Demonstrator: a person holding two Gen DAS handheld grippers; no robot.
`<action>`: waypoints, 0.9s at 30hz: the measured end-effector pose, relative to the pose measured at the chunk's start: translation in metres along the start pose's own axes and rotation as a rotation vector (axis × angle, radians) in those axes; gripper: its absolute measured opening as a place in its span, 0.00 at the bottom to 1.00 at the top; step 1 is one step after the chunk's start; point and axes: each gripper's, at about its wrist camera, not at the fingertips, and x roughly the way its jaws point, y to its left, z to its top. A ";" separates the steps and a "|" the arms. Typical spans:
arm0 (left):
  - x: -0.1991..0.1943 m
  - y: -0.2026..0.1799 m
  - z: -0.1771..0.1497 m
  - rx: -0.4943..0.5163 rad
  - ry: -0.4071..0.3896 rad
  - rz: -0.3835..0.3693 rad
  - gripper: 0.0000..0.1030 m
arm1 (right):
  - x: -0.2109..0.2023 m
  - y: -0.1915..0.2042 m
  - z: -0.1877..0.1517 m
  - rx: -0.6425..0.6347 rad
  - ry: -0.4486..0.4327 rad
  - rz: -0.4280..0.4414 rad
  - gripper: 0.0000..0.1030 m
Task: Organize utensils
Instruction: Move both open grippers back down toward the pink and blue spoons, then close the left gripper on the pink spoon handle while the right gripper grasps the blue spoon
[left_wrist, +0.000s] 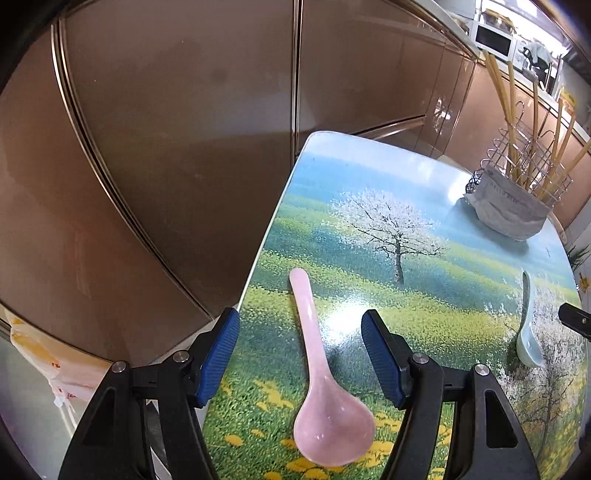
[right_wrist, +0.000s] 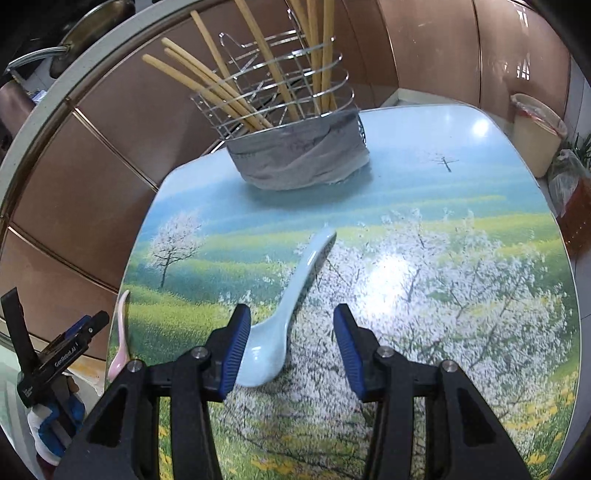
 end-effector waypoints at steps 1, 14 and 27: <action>0.001 -0.001 0.000 0.002 0.002 -0.001 0.66 | 0.003 -0.001 0.001 0.002 0.007 -0.005 0.44; 0.014 -0.004 0.004 0.007 0.039 -0.016 0.65 | 0.039 -0.002 0.016 0.014 0.105 -0.049 0.44; 0.036 -0.001 0.006 -0.015 0.136 -0.046 0.65 | 0.061 0.008 0.030 -0.023 0.179 -0.056 0.44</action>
